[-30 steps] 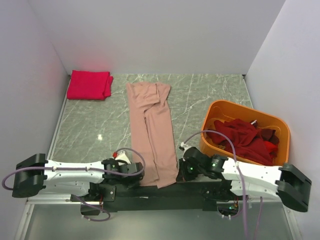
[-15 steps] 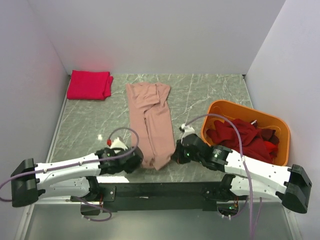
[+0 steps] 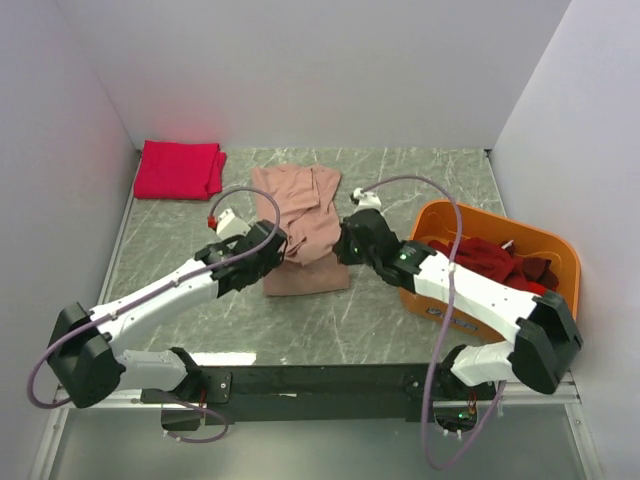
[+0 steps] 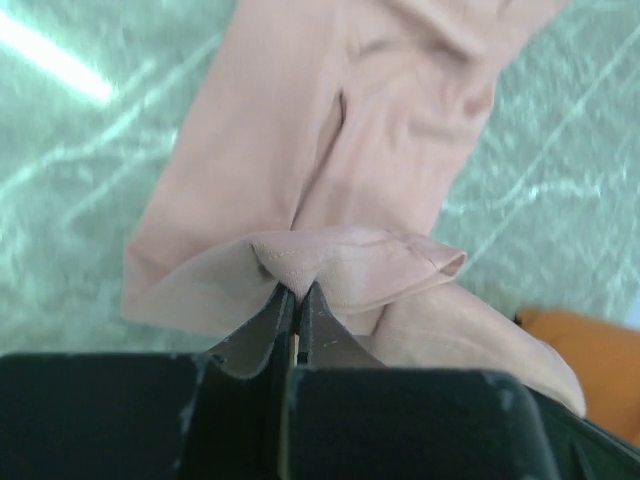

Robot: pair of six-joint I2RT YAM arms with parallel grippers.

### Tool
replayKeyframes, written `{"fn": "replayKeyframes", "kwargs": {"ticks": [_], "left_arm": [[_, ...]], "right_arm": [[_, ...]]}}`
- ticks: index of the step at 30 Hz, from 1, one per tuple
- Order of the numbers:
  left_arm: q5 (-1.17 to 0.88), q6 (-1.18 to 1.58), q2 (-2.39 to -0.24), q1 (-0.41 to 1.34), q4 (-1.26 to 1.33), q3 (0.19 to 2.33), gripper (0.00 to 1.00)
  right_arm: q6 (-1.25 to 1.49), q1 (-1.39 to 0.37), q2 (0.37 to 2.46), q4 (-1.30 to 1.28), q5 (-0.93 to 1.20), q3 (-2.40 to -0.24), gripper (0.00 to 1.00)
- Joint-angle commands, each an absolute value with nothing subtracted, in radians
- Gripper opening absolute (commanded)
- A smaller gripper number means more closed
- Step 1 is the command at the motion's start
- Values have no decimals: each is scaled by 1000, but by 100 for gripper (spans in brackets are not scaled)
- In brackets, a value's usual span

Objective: Fold and stack the t-shirts
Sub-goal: Fold the tshirt

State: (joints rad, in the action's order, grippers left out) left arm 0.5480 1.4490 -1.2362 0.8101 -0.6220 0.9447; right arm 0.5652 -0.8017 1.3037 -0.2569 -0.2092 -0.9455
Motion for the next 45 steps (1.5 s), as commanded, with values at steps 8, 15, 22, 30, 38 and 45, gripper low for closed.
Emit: {"fn": "replayKeyframes", "kwargs": {"ticks": [8,15,22,30,38,45], "left_arm": [[542,1212,-1408,638,-474,1091,1],[468,1114,-1543,539,-385,1153,1],[393,1008,-1718,479,-331,1242,2],[362,982,-1844,440,-331,1334,16],[311,930,-1867,403,-371,1411,96],[238,971,-1637,406,-331,1152,99]], "right_arm": [[479,-707,1545,-212,-160,-1186,0],[460,-667,1741,-242,-172,-1339,0],[451,-658,1887,-276,-287,-1445,0],[477,-620,2029,-367,-293,-1601,3],[463,-598,2053,-420,-262,-1684,61],[477,-597,1818,-336,-102,-1362,75]]}}
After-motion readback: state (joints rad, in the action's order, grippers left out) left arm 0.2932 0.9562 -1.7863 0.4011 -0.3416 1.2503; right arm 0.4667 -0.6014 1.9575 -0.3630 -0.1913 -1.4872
